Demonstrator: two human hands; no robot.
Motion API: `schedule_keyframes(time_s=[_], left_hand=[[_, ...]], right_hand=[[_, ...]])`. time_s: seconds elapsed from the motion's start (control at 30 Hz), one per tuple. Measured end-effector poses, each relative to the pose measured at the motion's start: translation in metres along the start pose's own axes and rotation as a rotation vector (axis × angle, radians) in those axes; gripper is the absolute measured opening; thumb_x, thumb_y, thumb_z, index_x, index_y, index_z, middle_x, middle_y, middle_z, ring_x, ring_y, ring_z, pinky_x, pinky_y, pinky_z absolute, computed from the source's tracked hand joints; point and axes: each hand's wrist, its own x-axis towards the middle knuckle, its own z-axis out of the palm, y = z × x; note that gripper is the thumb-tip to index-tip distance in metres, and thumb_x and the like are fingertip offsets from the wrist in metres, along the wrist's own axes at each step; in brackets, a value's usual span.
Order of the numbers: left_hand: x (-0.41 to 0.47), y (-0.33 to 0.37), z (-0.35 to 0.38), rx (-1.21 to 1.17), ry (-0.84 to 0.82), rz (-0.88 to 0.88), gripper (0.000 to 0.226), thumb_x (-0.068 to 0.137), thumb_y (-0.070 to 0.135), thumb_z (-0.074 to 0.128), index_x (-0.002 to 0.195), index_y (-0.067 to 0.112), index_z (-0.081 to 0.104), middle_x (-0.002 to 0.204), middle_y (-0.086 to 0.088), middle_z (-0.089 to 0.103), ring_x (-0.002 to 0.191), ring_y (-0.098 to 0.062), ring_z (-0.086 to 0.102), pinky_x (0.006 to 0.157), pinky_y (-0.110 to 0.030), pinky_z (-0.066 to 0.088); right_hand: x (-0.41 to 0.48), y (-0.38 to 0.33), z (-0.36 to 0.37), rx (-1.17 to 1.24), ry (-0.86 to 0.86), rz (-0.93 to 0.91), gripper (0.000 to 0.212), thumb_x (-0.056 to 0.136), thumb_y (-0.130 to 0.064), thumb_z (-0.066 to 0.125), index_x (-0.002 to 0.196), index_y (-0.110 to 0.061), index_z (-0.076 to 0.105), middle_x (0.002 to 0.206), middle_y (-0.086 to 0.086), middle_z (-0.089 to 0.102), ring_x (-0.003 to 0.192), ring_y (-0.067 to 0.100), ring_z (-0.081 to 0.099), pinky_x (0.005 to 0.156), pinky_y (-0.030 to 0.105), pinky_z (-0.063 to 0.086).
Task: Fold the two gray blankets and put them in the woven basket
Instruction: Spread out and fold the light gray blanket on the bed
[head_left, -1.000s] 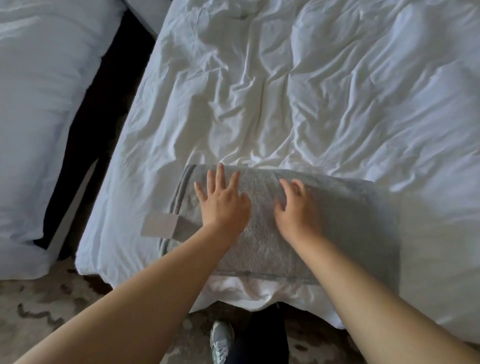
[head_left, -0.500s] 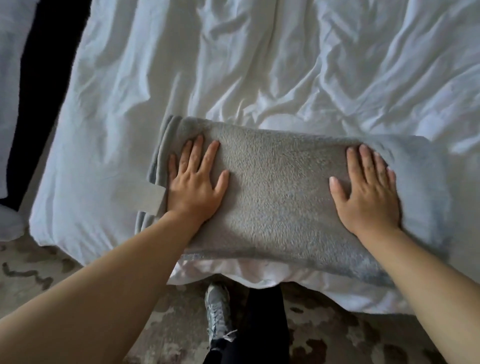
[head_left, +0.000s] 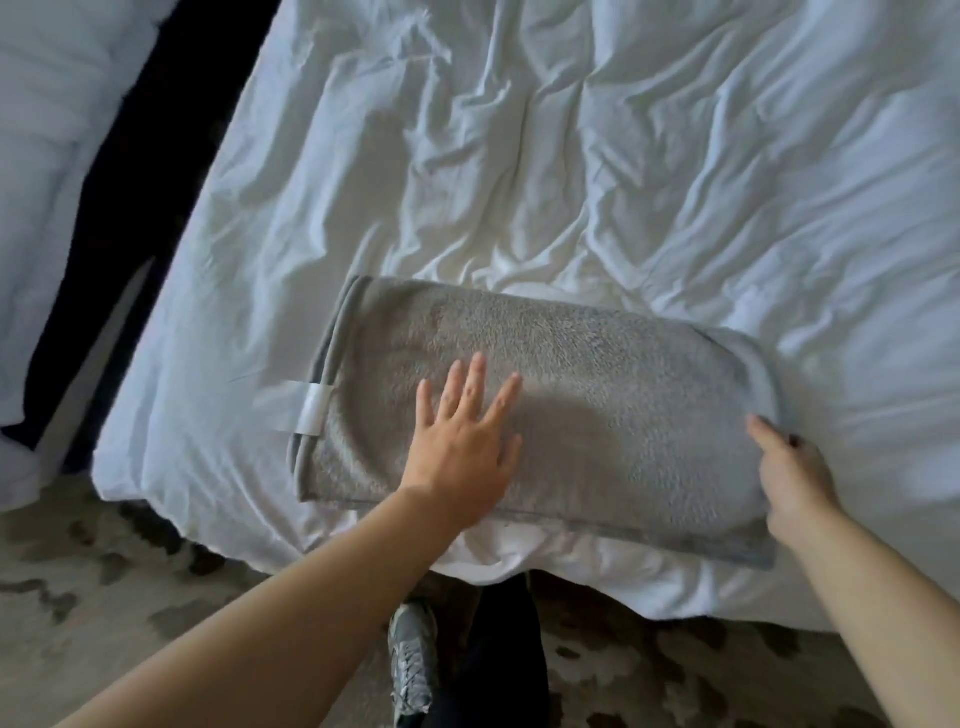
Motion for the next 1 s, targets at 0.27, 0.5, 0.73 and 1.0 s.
schedule_keyframes(time_s=[0.27, 0.5, 0.73, 1.0], left_hand=[[-0.006, 0.009, 0.041, -0.008, -0.253, -0.046, 0.060, 0.097, 0.053, 0.019, 0.148, 0.043, -0.010, 0.159, 0.005, -0.018, 0.147, -0.017, -0.015, 0.115, -0.040, -0.013], [0.010, 0.024, 0.015, -0.069, -0.462, -0.141, 0.066, 0.096, 0.046, 0.034, 0.151, 0.037, -0.001, 0.160, 0.002, -0.012, 0.147, -0.020, -0.012, 0.117, -0.046, -0.007], [0.027, 0.058, -0.033, -0.412, -0.258, -0.276, 0.041, 0.093, 0.026, 0.043, 0.134, 0.030, 0.050, 0.138, 0.000, 0.045, 0.124, -0.021, 0.044, 0.103, -0.034, 0.039], [0.027, 0.072, -0.014, -1.030, -0.448, -0.503, 0.045, 0.098, 0.044, 0.043, 0.138, 0.025, 0.050, 0.143, 0.001, 0.049, 0.128, -0.018, 0.047, 0.107, -0.027, 0.037]], right_hand=[[0.011, 0.004, -0.008, 0.166, -0.436, 0.236, 0.029, 0.083, -0.037, 0.068, 0.103, -0.016, 0.070, 0.085, 0.006, 0.076, 0.083, 0.022, 0.069, 0.065, 0.034, 0.052], [0.002, -0.010, -0.022, 0.140, -0.587, 0.370, 0.030, 0.080, -0.039, 0.068, 0.098, -0.015, 0.070, 0.084, 0.008, 0.076, 0.088, 0.026, 0.067, 0.066, 0.037, 0.051], [-0.027, -0.051, -0.033, 0.077, -0.664, 0.379, 0.050, 0.061, -0.034, 0.072, 0.103, -0.006, 0.069, 0.091, 0.017, 0.075, 0.089, 0.034, 0.068, 0.071, 0.039, 0.052], [-0.072, -0.089, -0.023, 0.029, -0.693, 0.142, 0.042, 0.067, -0.022, 0.074, 0.106, -0.006, 0.069, 0.100, 0.013, 0.074, 0.094, 0.030, 0.070, 0.084, 0.041, 0.054]])
